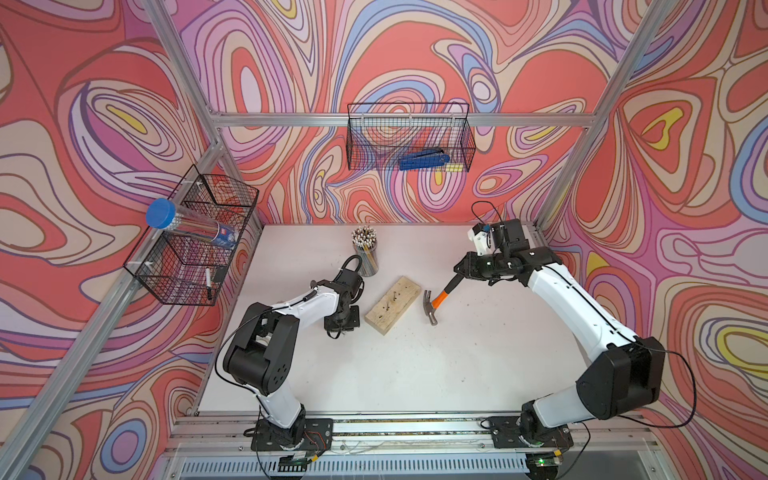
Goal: Use a claw hammer to pull out a nail
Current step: Place the nail at the center of the board.
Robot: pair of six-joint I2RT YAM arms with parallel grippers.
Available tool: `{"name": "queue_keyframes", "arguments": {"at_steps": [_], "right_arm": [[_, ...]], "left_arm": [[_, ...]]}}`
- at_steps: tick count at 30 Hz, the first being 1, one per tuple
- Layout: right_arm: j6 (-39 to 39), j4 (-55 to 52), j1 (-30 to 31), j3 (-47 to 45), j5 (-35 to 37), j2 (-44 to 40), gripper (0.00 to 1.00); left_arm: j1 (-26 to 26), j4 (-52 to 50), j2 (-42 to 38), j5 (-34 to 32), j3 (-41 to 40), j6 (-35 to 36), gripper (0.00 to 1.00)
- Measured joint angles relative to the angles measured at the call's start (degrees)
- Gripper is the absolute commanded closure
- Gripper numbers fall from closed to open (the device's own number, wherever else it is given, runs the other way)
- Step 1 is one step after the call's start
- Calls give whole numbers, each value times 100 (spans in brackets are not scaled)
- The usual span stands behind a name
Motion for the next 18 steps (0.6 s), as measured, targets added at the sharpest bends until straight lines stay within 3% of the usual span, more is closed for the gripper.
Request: {"name": "queue_keyframes", "arguments": {"at_steps": [10,18], "right_arm": [[-9,7,0,144,184,61,100],[-111,96,-2,577,756,457,100]], "left_arm": [[0,-90,-361,216,48,24,74],[-109,-33,-1097,632,-772,-372,73]]}}
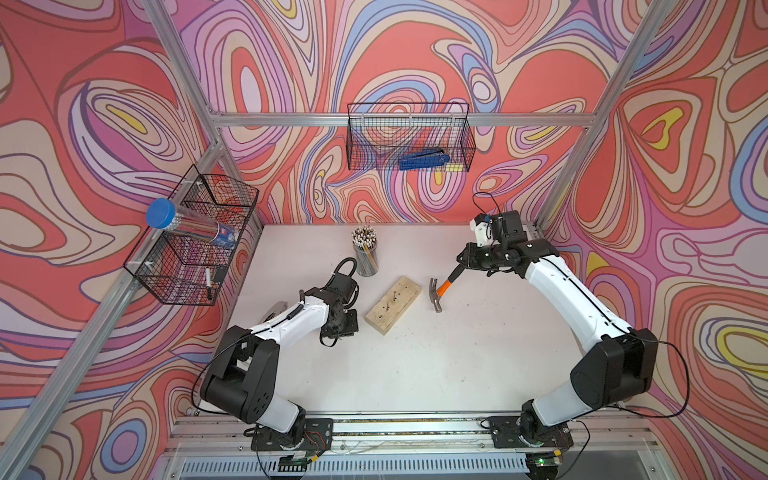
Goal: Use a claw hammer to pull out a nail
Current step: Place the nail at the center of the board, then move the mounting plate to the center of the board.
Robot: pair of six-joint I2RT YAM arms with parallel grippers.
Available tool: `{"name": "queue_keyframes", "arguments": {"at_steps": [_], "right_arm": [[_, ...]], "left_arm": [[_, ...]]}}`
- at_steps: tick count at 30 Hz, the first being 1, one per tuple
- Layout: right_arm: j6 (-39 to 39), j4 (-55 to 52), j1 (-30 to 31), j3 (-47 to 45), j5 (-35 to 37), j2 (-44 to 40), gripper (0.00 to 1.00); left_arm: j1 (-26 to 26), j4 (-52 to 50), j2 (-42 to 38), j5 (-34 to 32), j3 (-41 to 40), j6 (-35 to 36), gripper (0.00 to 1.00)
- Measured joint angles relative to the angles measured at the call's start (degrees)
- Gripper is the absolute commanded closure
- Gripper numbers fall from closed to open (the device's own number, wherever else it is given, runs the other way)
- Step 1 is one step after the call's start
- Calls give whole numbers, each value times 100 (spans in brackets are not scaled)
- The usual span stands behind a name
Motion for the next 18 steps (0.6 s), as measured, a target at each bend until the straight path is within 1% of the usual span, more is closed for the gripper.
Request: {"name": "queue_keyframes", "arguments": {"at_steps": [4,8,13,18], "right_arm": [[-98,116,2,166,177,291,100],[-302,254,4,398,260,684,100],[-667,479,76,588,291,1117,100],[-1102,599,260,1143,232,1705,100]], "left_arm": [[-256,101,-9,103,-317,-297,73],[-533,393,114,140,-332,-608,73],[-584,713,424,103,-177,-935,73],[-595,861,667,-37,57,-1123,74]]}}
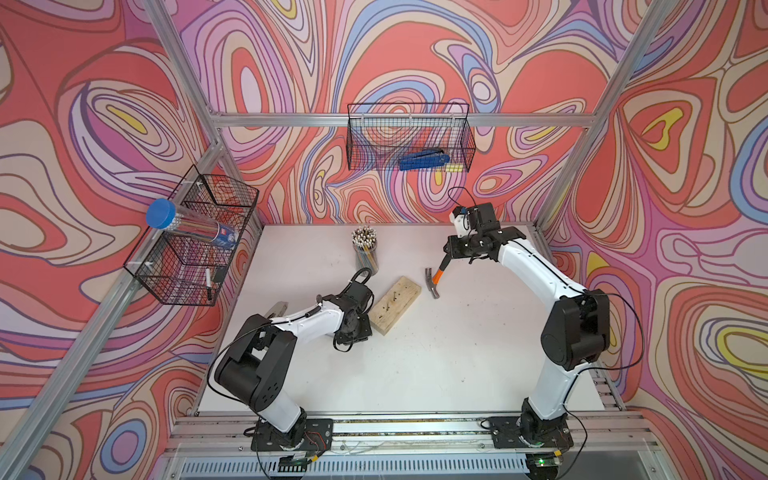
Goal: Use a claw hammer to pull out a nail
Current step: Move the mounting plate to the center of the board.
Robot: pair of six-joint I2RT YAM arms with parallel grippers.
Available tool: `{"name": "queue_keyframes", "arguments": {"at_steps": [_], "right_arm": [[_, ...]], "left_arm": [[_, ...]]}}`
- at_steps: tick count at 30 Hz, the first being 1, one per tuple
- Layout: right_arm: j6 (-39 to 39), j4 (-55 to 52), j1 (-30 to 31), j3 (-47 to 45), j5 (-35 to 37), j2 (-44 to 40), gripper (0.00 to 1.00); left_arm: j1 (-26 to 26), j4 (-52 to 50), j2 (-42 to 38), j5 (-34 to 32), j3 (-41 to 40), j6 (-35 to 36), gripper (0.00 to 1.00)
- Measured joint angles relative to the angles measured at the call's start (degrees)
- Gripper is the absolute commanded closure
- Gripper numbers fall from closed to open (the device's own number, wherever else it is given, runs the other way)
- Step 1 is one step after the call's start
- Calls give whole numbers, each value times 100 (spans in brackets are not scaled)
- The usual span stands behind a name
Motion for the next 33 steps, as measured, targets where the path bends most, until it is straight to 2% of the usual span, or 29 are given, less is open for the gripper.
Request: {"name": "queue_keyframes", "arguments": {"at_steps": [6,14,27,33], "right_arm": [[-509,55,387,538,-55,417,100],[-1008,96,643,293,44,210,100],[-743,-160,640,-767,1001,-769,100],[-511,-166,625,-901,1425,-887,100]], "left_arm": [[-17,144,225,-151,212,-61,74],[-15,109,614,-323,662,31,74],[-52,50,1596,-372,1928,422,74],[-107,-98,2017,-365,2538,581,74]]}}
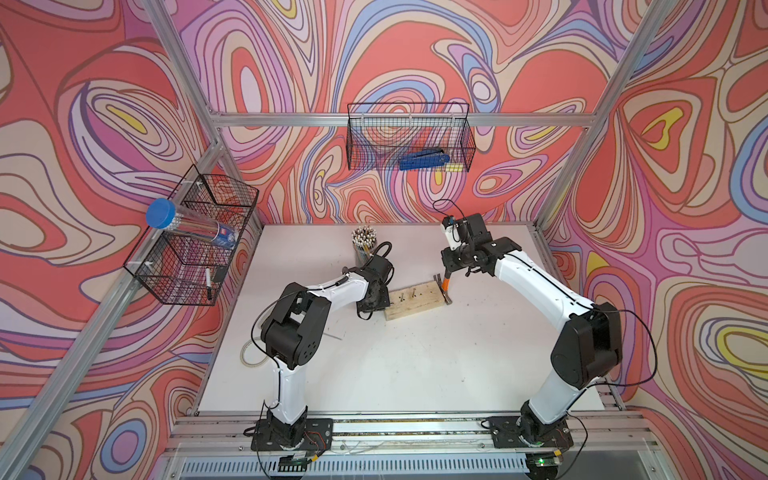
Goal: Use a claw hammer to pull out a nail
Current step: Move the mounting plate to the center of the board.
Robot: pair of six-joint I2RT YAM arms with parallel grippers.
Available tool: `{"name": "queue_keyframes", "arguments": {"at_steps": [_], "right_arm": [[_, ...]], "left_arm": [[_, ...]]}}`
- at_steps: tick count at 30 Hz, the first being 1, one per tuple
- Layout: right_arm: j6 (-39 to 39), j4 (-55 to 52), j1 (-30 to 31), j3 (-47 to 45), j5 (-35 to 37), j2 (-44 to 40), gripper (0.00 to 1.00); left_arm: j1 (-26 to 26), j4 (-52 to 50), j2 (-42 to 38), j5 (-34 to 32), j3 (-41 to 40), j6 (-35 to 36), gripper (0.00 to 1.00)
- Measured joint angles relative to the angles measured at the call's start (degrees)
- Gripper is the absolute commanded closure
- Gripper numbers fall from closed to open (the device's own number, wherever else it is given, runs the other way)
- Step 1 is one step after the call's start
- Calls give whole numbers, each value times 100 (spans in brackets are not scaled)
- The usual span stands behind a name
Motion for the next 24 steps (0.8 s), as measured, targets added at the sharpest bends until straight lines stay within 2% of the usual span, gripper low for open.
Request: {"name": "queue_keyframes", "arguments": {"at_steps": [10,15,19,21,23,24], "right_arm": [[374,-15,-70,2,216,-2,100],[452,-271,-70,7,492,-90,100],[479,-573,-92,7,715,-319,100],[507,-671,-98,7,732,-542,100],[540,-706,-107,7,699,-796,100],[568,-717,-107,15,656,-933,100]], "left_arm": [[-33,-35,42,-356,120,323,66],[-24,-55,-629,-826,-153,529,60],[-15,22,-1471,-1198,-376,647,50],[-15,179,-1963,-1445,-592,656,37],[-2,507,-2496,-1628,-970,651,27],[15,667,-2798,-1668,-1200,654,25]]}}
